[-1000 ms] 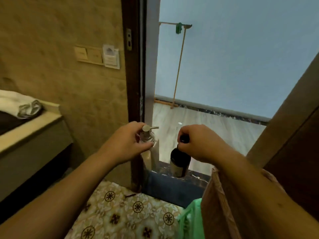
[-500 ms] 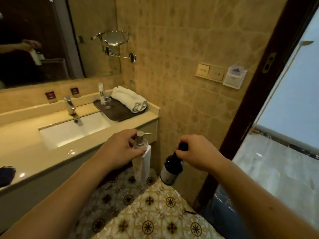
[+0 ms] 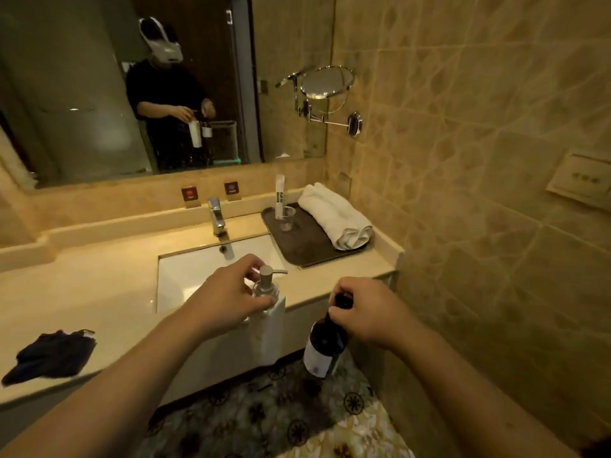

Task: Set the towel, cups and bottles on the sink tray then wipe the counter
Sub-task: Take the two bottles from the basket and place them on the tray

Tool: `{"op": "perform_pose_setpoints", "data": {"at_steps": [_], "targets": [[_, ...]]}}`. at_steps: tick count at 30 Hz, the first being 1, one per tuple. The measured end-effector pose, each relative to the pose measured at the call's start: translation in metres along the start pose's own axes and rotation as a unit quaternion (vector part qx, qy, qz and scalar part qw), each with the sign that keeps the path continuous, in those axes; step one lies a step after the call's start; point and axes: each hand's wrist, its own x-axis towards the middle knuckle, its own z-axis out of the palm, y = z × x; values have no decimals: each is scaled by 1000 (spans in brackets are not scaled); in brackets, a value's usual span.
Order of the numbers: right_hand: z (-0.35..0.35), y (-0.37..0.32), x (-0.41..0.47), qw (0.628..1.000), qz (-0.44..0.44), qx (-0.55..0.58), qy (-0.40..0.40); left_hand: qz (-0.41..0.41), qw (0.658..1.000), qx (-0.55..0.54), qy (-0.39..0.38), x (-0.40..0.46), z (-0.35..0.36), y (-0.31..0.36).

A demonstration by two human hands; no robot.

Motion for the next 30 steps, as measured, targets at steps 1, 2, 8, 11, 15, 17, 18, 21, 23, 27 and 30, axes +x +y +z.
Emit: {"op": "perform_pose_setpoints", "data": {"at_steps": [1, 2, 8, 11, 15, 17, 18, 21, 23, 27, 30], "targets": [[-5, 7, 20, 1000, -8, 3, -8, -16, 1000, -5, 8, 18, 0, 1], [-10, 13, 39, 1000, -17, 3, -14, -26, 1000, -6, 16, 36, 0, 3], [-34, 42, 141, 999, -49, -4, -22, -57, 997, -18, 49, 138, -1, 6], [-38, 54, 187, 999, -43, -4, -12, -56, 997, -19, 53, 189, 2, 1], [-32, 64, 242, 1000, -10, 11, 12, -47, 997, -29, 57, 257, 10, -18], [-27, 68, 268, 1000, 3, 12, 18, -32, 997, -44, 51, 290, 14, -31], [-25, 71, 280, 1000, 10, 10, 19, -25, 997, -51, 49, 307, 17, -39], [-16, 74, 319, 999, 37, 7, 19, -18, 998, -55, 39, 359, 27, -64], [-8, 75, 346, 998, 58, 0, 15, -18, 998, -52, 26, 394, 35, -82], [11, 79, 396, 996, 88, -3, 0, -13, 999, -48, -6, 455, 48, -117], [24, 83, 429, 994, 108, -16, -9, 2, 999, -37, -26, 491, 57, -139]]}}
